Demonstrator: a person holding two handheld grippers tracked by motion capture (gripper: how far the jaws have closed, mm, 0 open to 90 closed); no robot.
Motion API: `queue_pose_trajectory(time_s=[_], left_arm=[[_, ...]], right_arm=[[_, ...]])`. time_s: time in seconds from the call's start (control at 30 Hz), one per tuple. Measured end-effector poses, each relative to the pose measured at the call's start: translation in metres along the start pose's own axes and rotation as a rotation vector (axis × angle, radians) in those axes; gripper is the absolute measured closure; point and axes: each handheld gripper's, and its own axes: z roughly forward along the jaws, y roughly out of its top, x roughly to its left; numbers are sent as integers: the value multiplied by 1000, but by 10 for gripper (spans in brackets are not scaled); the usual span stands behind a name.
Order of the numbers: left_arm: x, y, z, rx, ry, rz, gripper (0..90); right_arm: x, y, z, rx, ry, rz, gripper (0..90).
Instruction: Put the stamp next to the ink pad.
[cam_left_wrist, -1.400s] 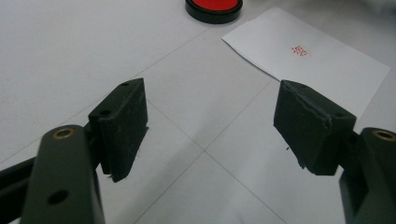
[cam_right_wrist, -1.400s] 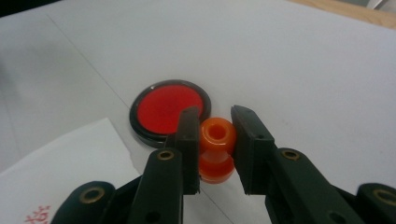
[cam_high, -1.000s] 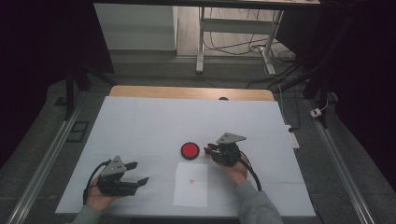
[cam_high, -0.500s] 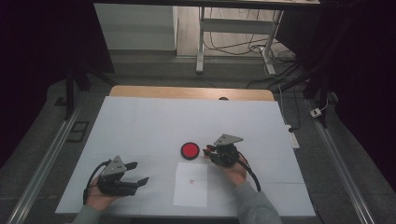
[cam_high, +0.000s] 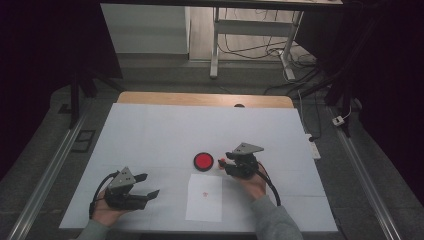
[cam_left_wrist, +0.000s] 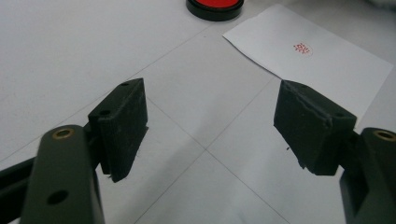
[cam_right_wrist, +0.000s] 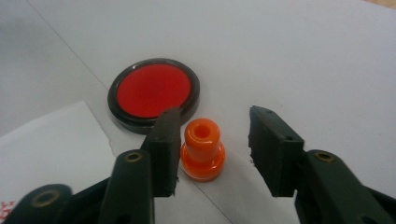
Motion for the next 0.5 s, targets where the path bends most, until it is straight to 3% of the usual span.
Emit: queue_pose_trajectory(time_s=[0.5], left_arm=[[0, 0, 1, 6, 1, -11, 263]], right_arm=[[1, -4, -31, -50, 43, 4, 459]])
